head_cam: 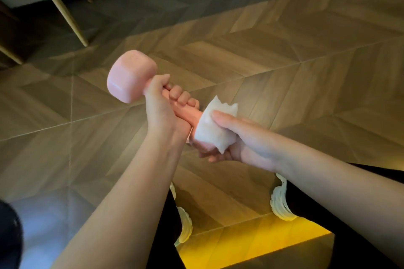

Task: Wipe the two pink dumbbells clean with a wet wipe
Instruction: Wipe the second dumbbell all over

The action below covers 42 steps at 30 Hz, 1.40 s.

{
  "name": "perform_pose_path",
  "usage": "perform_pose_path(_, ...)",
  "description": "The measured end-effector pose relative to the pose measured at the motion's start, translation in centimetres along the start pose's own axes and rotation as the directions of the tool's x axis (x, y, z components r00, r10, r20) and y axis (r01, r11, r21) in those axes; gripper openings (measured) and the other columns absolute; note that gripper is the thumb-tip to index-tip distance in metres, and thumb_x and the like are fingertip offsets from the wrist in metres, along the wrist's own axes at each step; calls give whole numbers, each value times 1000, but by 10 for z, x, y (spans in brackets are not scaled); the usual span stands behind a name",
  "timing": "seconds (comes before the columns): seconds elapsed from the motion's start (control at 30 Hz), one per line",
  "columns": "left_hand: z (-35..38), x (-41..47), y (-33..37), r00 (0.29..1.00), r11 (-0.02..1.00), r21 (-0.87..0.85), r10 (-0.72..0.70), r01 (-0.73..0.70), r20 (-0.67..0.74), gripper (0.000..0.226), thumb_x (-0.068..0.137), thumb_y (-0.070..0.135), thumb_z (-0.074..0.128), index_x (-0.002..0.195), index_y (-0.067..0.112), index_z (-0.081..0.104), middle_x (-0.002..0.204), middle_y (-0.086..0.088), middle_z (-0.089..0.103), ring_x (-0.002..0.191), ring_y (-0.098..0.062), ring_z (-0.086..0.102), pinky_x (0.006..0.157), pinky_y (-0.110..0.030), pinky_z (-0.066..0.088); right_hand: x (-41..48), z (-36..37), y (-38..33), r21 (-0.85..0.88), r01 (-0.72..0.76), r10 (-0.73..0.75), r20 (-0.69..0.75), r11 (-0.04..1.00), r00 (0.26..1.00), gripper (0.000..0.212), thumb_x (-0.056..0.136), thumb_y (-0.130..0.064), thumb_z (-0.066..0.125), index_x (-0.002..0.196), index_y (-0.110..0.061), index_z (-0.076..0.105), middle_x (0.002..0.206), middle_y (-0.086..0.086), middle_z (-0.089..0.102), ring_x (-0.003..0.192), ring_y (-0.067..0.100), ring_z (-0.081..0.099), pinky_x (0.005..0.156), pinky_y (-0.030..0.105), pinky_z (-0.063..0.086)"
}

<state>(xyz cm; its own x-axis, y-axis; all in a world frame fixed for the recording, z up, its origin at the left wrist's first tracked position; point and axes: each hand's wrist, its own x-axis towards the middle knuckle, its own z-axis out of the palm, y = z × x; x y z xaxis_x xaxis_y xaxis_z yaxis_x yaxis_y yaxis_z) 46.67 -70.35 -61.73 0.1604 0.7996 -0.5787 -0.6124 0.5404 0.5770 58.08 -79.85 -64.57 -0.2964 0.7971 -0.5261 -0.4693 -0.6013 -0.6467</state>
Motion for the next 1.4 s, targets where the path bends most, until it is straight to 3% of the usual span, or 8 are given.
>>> perform_pose_path(0.1, 1, 1, 0, 1000, 1000, -20, 3, -3, -2, 33, 93, 18, 45, 63, 22, 31, 48, 8, 22, 39, -10, 21, 40, -19, 27, -1, 4, 0, -24, 20, -20, -16, 1000, 1000, 73, 85, -55, 50, 133, 0, 53, 122, 35, 60, 86, 34, 66, 67, 31, 56)
perform_pose_path(0.3, -2, 4, -1, 1000, 999, -31, -14, 13, -26, 35, 91, 18, 46, 59, 21, 33, 47, 8, 23, 37, -10, 23, 39, -19, 29, -6, 0, -3, -22, 40, -40, -8, 999, 999, 59, 86, -31, 66, 135, -3, 47, 115, 25, 64, 94, 32, 64, 69, 32, 56)
perform_pose_path(0.5, -2, 6, -8, 996, 995, -76, -66, 62, -56, 32, 91, 17, 50, 63, 20, 34, 49, 8, 30, 40, -10, 30, 47, -22, 34, -2, 1, -2, -157, 25, -48, -145, 987, 988, 72, 87, -60, 43, 129, -3, 56, 104, 32, 65, 72, 29, 65, 58, 30, 54)
perform_pose_path(0.73, -6, 9, -10, 991, 994, -94, -72, 61, -114, 27, 90, 19, 53, 70, 20, 35, 51, 8, 32, 43, -10, 31, 52, -24, 33, -7, -12, -1, -183, 88, -100, -53, 979, 994, 43, 93, -39, 59, 131, -21, 54, 113, 15, 67, 94, 30, 65, 71, 36, 53)
perform_pose_path(0.9, -7, 9, -9, 993, 994, -100, -62, 52, -96, 31, 90, 16, 49, 64, 19, 33, 49, 7, 29, 39, -11, 28, 45, -21, 31, -1, -2, 2, -137, 68, -91, -168, 988, 982, 57, 88, -52, 53, 135, -21, 53, 112, 13, 67, 87, 24, 62, 62, 27, 49)
perform_pose_path(1.07, -5, 9, -10, 997, 992, -122, -42, 34, -61, 27, 88, 14, 46, 65, 20, 32, 50, 6, 28, 39, -11, 27, 45, -22, 31, 1, -4, -3, -27, -1, -6, -248, 1000, 969, 39, 94, -54, 47, 109, -24, 66, 94, 9, 64, 84, 28, 55, 60, 29, 45)
perform_pose_path(1.27, -2, 7, -8, 999, 991, -133, 11, -16, -31, 39, 89, 15, 48, 52, 20, 38, 48, 7, 30, 37, -11, 30, 42, -19, 35, -4, -12, -8, 72, -94, 97, -30, 993, 995, 66, 79, -44, 65, 135, -11, 53, 130, 26, 60, 105, 37, 60, 75, 36, 58)
perform_pose_path(1.4, -3, 5, -11, 997, 991, -135, 10, -21, -79, 30, 89, 15, 50, 64, 20, 35, 51, 8, 32, 40, -10, 32, 44, -20, 36, -1, -7, -6, -10, 15, -16, -136, 1000, 991, 69, 77, -42, 69, 138, -16, 47, 127, 21, 64, 98, 30, 63, 68, 32, 54)
